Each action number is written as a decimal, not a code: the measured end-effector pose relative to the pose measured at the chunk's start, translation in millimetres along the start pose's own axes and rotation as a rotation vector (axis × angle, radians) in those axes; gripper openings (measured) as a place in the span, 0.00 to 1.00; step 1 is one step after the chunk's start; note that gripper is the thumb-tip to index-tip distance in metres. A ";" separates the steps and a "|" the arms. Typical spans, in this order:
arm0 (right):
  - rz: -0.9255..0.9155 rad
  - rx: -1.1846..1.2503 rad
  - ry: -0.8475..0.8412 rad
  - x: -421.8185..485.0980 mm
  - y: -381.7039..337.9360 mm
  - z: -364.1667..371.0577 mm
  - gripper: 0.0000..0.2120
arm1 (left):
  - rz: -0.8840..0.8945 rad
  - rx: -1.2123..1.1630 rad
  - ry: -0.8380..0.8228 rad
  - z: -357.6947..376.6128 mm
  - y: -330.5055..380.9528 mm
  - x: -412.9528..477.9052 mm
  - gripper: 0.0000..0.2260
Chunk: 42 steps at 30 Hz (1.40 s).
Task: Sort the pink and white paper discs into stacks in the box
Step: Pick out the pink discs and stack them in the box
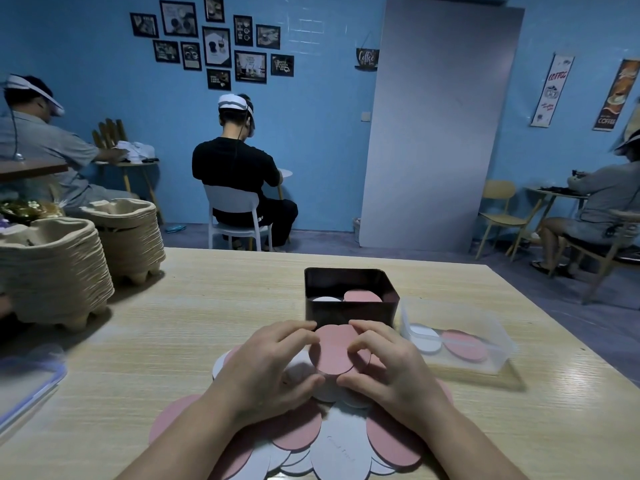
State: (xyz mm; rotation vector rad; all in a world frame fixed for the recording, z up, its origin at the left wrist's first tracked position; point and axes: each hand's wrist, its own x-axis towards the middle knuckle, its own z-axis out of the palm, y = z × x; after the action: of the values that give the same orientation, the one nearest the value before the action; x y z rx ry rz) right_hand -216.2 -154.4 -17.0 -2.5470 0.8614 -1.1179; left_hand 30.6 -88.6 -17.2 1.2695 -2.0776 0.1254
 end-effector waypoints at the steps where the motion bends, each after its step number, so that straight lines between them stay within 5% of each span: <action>1: -0.001 0.006 0.007 -0.1 -0.1 -0.5 0.16 | 0.007 -0.003 0.007 0.7 -1.0 -0.3 0.16; 22: 0.032 0.093 -0.053 -1.4 -2.6 5.1 0.18 | 0.065 -0.011 0.011 8.2 4.1 2.2 0.10; 31: -0.032 -0.044 -0.100 2.2 -5.9 0.4 0.16 | 0.061 -0.042 -0.008 8.6 5.0 3.8 0.11; 42: 0.036 0.019 0.026 30.3 3.0 -30.9 0.16 | -0.052 0.072 -0.015 3.4 -0.4 -0.3 0.14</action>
State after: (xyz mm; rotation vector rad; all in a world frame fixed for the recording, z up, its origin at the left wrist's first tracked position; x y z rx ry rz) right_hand -223.8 -174.2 20.9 -2.4971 0.8949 -1.1455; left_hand 29.3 -90.0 -20.1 1.3704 -2.0677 0.1697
